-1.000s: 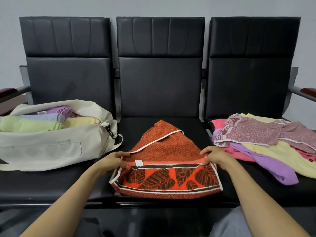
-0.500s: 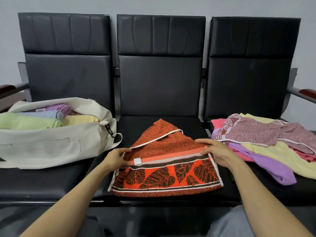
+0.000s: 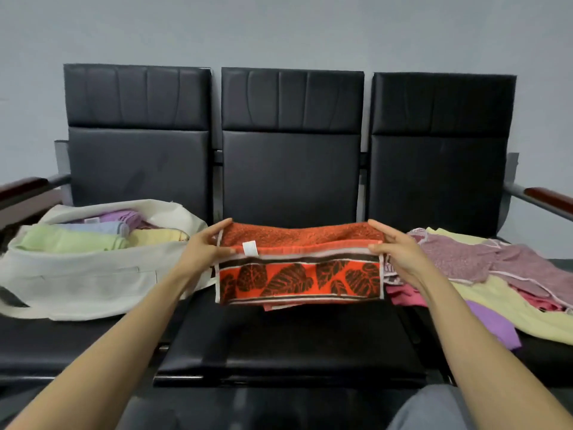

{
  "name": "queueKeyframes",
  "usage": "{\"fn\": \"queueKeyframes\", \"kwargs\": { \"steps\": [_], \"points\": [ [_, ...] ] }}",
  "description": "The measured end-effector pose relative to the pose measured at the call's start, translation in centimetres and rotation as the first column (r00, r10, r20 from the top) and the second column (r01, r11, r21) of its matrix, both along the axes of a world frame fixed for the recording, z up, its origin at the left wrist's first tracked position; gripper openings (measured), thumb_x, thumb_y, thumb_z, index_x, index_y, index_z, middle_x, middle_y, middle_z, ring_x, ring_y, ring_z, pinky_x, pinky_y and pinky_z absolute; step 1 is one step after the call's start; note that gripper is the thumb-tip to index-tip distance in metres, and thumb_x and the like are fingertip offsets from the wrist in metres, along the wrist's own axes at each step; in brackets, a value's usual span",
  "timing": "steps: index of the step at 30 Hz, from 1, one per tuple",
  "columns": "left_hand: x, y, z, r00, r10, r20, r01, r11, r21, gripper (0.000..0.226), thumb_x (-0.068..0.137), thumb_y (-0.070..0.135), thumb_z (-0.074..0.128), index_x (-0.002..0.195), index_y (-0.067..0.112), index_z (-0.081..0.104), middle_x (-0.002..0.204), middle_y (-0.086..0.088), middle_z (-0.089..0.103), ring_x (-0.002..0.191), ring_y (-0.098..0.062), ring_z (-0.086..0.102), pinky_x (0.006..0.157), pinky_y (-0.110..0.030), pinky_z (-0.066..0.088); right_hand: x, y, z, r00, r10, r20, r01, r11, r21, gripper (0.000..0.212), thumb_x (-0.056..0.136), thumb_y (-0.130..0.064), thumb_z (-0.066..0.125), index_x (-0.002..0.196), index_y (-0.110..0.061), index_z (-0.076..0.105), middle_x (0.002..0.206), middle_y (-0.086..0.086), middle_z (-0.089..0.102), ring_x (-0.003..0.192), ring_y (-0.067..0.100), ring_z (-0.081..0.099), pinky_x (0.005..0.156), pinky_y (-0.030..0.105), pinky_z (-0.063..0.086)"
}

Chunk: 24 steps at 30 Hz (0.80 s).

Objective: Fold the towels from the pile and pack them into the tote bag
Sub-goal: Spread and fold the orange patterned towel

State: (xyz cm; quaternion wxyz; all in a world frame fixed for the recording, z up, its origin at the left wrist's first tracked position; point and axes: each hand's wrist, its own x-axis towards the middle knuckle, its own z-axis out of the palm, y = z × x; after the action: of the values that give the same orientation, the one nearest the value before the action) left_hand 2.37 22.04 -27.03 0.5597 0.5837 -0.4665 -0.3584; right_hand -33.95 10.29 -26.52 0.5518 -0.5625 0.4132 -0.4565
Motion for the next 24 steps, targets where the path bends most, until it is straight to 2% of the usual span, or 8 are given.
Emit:
{"fn": "queueKeyframes", "kwargs": {
  "steps": [4, 7, 10, 13, 15, 19, 21, 24],
  "points": [
    [-0.6, -0.6, 8.1, 0.998, 0.045, -0.048, -0.054, 0.975, -0.217, 0.063, 0.078, -0.011, 0.068, 0.129, 0.024, 0.054, 0.088, 0.005, 0.072, 0.078, -0.010, 0.070, 0.065, -0.018, 0.055, 1.5, -0.3, 8.6, 0.982, -0.010, 0.190, 0.032, 0.993, -0.115, 0.031, 0.089, 0.003, 0.059, 0.114, -0.015, 0.064, 0.094, 0.001, 0.071, 0.079, 0.008, 0.068, 0.067, 0.019, 0.054],
    [-0.2, -0.9, 12.3, 0.994, 0.095, -0.059, -0.108, 0.947, -0.304, 0.037, 0.088, 0.008, 0.065, 0.124, 0.016, 0.062, 0.095, 0.003, 0.069, 0.076, -0.001, 0.066, 0.079, -0.018, 0.054, 2.2, -1.1, 12.3, 0.961, -0.074, 0.267, 0.111, 0.986, -0.127, 0.020, 0.092, 0.003, 0.055, 0.101, -0.009, 0.068, 0.078, 0.002, 0.073, 0.069, 0.010, 0.069, 0.061, 0.021, 0.055],
    [1.0, -1.0, 14.2, 0.975, 0.221, -0.034, -0.220, 0.914, -0.342, 0.029, 0.090, 0.002, 0.060, 0.118, 0.003, 0.065, 0.089, 0.003, 0.066, 0.082, -0.007, 0.061, 0.093, -0.024, 0.049, 2.4, -1.1, 14.5, 0.968, -0.111, 0.226, 0.145, 0.980, -0.138, 0.032, 0.087, 0.016, 0.051, 0.091, -0.010, 0.069, 0.072, 0.005, 0.071, 0.059, 0.011, 0.068, 0.055, 0.021, 0.054],
    [1.9, -0.7, 15.2, 0.971, 0.234, -0.045, -0.236, 0.923, -0.305, 0.031, 0.089, -0.004, 0.057, 0.119, 0.002, 0.064, 0.088, -0.001, 0.065, 0.083, -0.013, 0.058, 0.084, -0.023, 0.046, 2.5, -0.5, 16.4, 0.962, -0.104, 0.252, 0.125, 0.990, -0.070, 0.039, 0.084, 0.022, 0.046, 0.100, -0.008, 0.065, 0.083, 0.011, 0.064, 0.064, 0.016, 0.065, 0.054, 0.023, 0.053],
    [2.2, -0.4, 15.5, 0.985, 0.136, -0.104, -0.155, 0.966, -0.206, 0.039, 0.090, -0.010, 0.047, 0.124, 0.005, 0.060, 0.097, -0.006, 0.064, 0.081, -0.013, 0.057, 0.074, -0.021, 0.045, 2.4, -0.1, 17.3, 0.951, -0.086, 0.298, 0.088, 0.996, 0.008, 0.046, 0.084, 0.022, 0.041, 0.110, -0.011, 0.060, 0.085, 0.011, 0.061, 0.070, 0.018, 0.060, 0.058, 0.025, 0.052],
    [2.8, -0.8, 14.9, 0.975, 0.071, -0.211, -0.084, 0.995, -0.053, 0.049, 0.092, -0.015, 0.031, 0.129, 0.005, 0.055, 0.097, -0.006, 0.062, 0.077, -0.015, 0.054, 0.071, -0.025, 0.041, 1.8, 1.0, 17.6, 0.960, -0.024, 0.279, -0.024, 0.986, 0.166, 0.041, 0.088, 0.020, 0.031, 0.103, -0.009, 0.057, 0.091, 0.014, 0.056, 0.076, 0.022, 0.057, 0.054, 0.027, 0.056],
    [2.8, -1.3, 14.6, 0.975, 0.134, -0.176, -0.144, 0.989, -0.041, 0.044, 0.093, -0.014, 0.033, 0.126, 0.004, 0.057, 0.089, -0.006, 0.061, 0.070, -0.015, 0.052, 0.066, -0.025, 0.039, 1.6, 0.8, 17.1, 0.962, -0.011, 0.272, -0.046, 0.978, 0.205, 0.039, 0.089, 0.021, 0.031, 0.096, -0.007, 0.058, 0.097, 0.017, 0.054, 0.081, 0.025, 0.058, 0.050, 0.029, 0.056],
    [3.1, -2.2, 13.8, 0.947, 0.319, 0.038, -0.316, 0.947, -0.055, 0.025, 0.093, -0.005, 0.051, 0.113, -0.001, 0.065, 0.076, -0.006, 0.058, 0.066, -0.017, 0.051, 0.060, -0.027, 0.041, 2.0, -0.7, 16.4, 0.987, -0.005, 0.161, -0.028, 0.979, 0.202, 0.039, 0.089, 0.021, 0.031, 0.104, -0.005, 0.056, 0.095, 0.018, 0.054, 0.081, 0.025, 0.058, 0.054, 0.027, 0.056]
  ]
}}
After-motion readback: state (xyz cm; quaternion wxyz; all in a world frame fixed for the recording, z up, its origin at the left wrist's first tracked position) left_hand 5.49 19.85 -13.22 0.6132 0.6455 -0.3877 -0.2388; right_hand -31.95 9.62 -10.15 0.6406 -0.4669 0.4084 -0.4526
